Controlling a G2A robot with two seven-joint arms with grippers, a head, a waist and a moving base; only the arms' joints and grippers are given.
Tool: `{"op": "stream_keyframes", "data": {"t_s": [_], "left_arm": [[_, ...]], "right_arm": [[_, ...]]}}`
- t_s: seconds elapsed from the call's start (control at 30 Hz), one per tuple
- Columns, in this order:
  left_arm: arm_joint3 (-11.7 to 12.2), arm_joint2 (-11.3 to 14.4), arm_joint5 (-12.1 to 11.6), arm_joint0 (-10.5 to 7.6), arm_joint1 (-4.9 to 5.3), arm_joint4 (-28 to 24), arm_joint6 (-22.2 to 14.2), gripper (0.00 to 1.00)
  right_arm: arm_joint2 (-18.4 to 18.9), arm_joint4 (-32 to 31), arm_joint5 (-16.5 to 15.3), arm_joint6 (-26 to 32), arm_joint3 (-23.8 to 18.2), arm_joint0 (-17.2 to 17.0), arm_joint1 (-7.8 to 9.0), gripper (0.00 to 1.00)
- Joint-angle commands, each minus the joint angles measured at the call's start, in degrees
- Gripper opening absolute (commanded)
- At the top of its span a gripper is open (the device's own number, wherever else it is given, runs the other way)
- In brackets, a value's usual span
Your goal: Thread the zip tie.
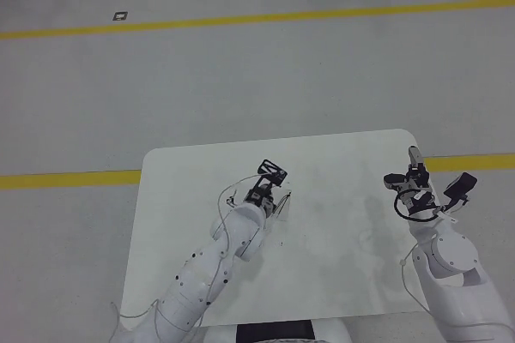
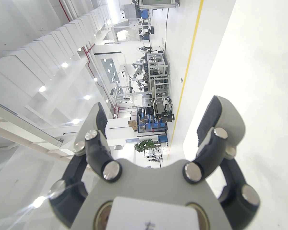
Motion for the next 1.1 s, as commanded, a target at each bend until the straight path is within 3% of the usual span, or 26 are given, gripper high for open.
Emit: {"op": "stream_keyframes", "data": {"t_s": [0.0,0.23,0.33,0.53,0.83,1.07], "left_arm": [[-1.27,-1.09,-4.19,0.97,1.11,0.00,1.17,0.00],[-3.62,-4.74,-17.03,3.76,4.22,0.00,6.99,0.00],[-3.81,-5.46,-20.49,4.27,5.29,0.00,9.42,0.00],[-2.44,-4.32,-20.92,3.63,7.66,0.00,14.73,0.00],[-2.61,-2.81,-20.92,2.40,10.76,0.00,16.57,0.00],[-2.61,-2.81,-20.92,2.40,10.76,0.00,16.57,0.00]], "right_arm": [[0.00,0.00,0.00,0.00,0.00,0.00,0.00,1.00],[0.00,0.00,0.00,0.00,0.00,0.00,0.00,1.00],[0.00,0.00,0.00,0.00,0.00,0.00,0.00,1.00],[0.00,0.00,0.00,0.00,0.00,0.00,0.00,1.00],[0.00,0.00,0.00,0.00,0.00,0.00,0.00,1.00],[0.00,0.00,0.00,0.00,0.00,0.00,0.00,1.00]]}}
